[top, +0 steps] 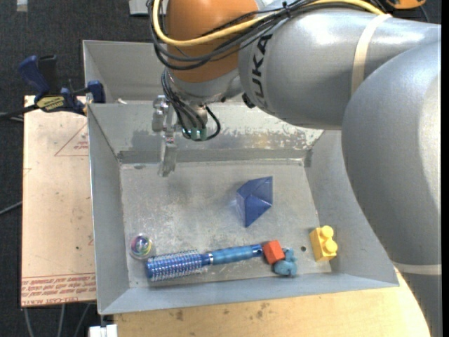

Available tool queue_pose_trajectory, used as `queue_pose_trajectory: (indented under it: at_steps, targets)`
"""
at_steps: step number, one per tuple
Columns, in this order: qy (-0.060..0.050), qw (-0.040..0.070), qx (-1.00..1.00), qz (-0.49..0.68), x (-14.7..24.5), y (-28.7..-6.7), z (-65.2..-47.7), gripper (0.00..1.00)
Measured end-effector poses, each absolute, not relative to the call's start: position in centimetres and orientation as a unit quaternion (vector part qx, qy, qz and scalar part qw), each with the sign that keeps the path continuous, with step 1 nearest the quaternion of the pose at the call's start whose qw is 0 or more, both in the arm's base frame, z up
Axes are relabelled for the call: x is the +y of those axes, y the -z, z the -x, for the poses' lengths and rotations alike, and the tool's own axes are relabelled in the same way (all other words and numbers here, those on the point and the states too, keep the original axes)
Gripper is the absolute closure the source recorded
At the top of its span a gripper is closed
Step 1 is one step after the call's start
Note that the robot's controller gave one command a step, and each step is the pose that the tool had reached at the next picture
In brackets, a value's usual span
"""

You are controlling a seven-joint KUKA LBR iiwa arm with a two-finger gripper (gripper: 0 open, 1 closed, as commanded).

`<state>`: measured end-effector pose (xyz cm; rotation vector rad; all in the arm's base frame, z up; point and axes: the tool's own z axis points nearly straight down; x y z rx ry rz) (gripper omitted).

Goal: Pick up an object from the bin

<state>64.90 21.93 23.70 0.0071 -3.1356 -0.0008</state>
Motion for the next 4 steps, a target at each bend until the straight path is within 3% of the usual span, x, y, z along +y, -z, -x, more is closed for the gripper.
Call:
queue_pose_trajectory:
  at_steps: [1, 4]
  targets:
    - [0.001, -0.001, -1.000, 0.000, 21.78, -24.25, -65.07, 1.00]
    - [0.001, -0.001, -1.000, 0.000, 21.74, -24.24, -65.09, 1.00]
